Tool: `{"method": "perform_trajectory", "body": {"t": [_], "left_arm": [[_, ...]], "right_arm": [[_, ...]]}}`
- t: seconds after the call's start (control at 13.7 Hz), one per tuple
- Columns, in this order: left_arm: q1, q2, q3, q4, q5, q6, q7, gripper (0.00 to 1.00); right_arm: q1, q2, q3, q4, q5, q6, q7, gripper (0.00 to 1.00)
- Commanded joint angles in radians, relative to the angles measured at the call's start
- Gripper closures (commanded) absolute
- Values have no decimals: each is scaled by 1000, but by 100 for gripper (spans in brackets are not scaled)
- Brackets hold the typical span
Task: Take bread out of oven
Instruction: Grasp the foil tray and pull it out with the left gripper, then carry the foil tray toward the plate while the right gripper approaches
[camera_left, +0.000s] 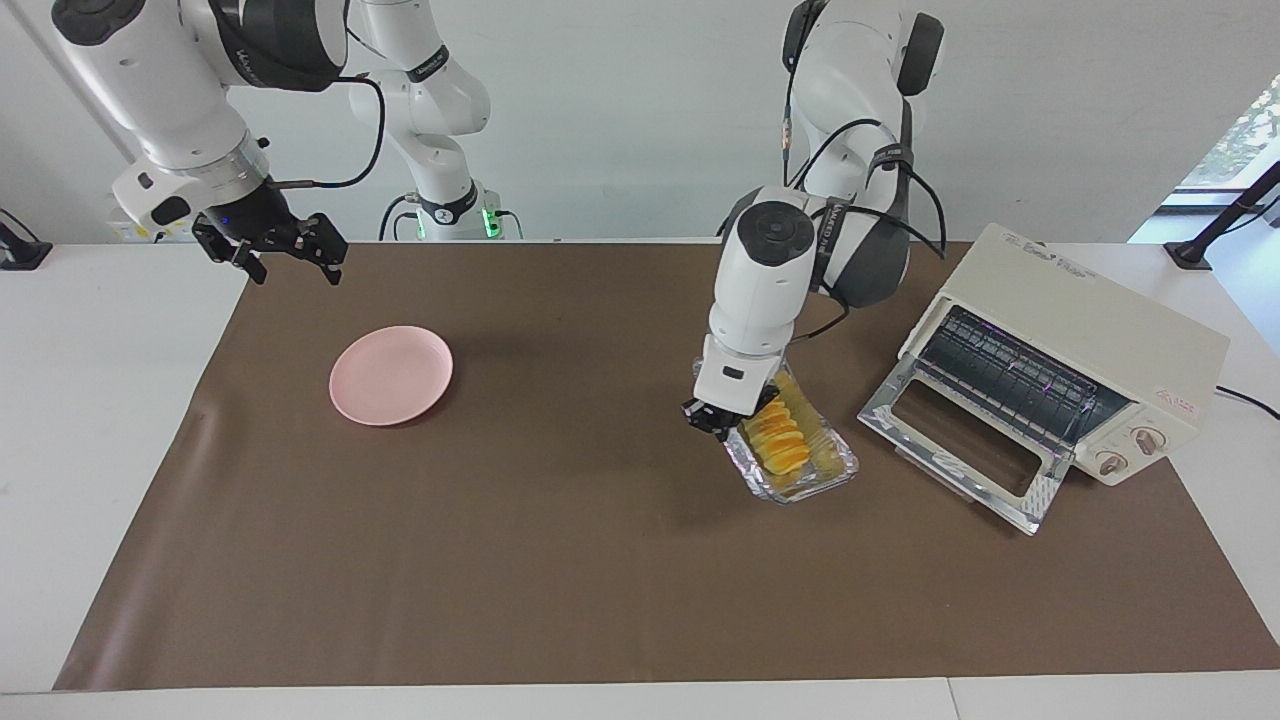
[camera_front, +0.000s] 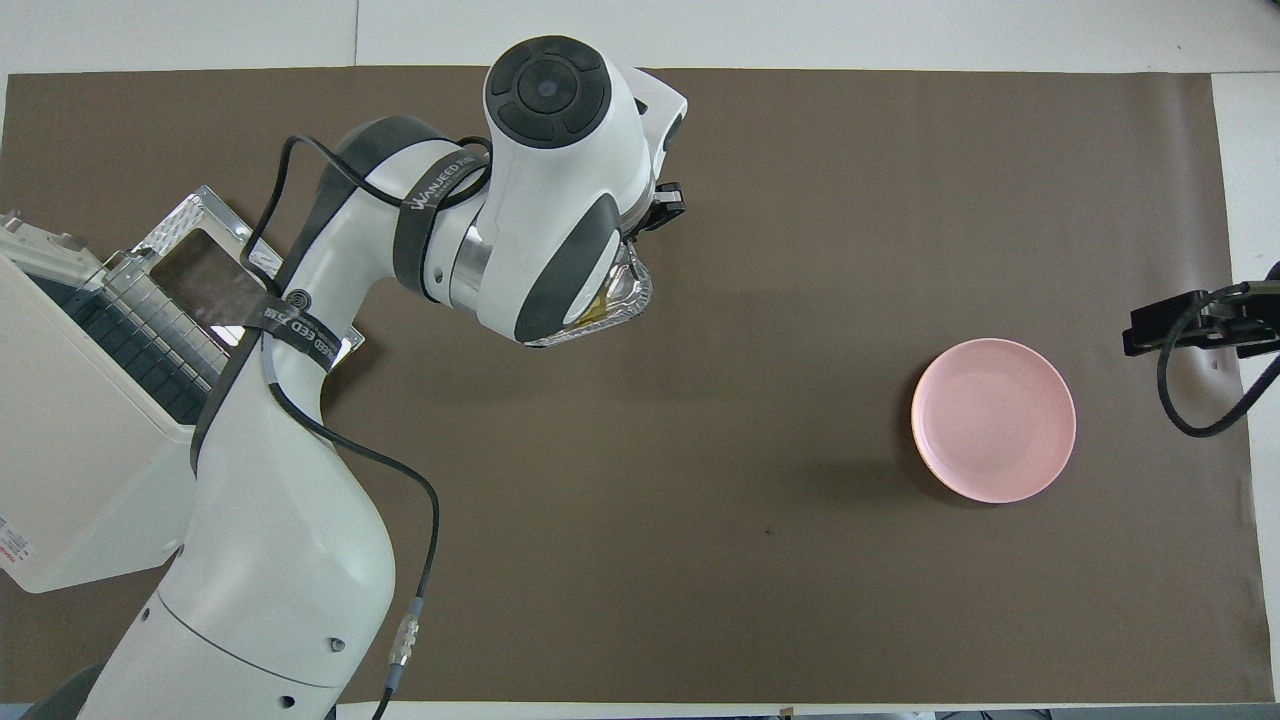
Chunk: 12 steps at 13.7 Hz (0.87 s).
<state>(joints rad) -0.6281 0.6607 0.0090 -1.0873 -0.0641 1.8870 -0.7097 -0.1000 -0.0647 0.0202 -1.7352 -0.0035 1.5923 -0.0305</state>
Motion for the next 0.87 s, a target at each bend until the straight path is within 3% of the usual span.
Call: {"method": "perform_trajectory", "body": {"t": [0.0,0.22,0.51,0.8], "left_arm": [[-77,28,5,-1,12,-3,62,100],[-162,25,5,-74,137,35,84,100],[-254,-13,22,-201,141,35,37,100],[-285,4,25,-215,153,23,-123,100]], "right_arm": [[-18,-29,9,-46,19,21,12,0],[-18,-37,9,-56,19,23,20,0],[-18,-49,9,-83,19,26,15,0],[-18,-50,9,-86,19,23,11,0]]}}
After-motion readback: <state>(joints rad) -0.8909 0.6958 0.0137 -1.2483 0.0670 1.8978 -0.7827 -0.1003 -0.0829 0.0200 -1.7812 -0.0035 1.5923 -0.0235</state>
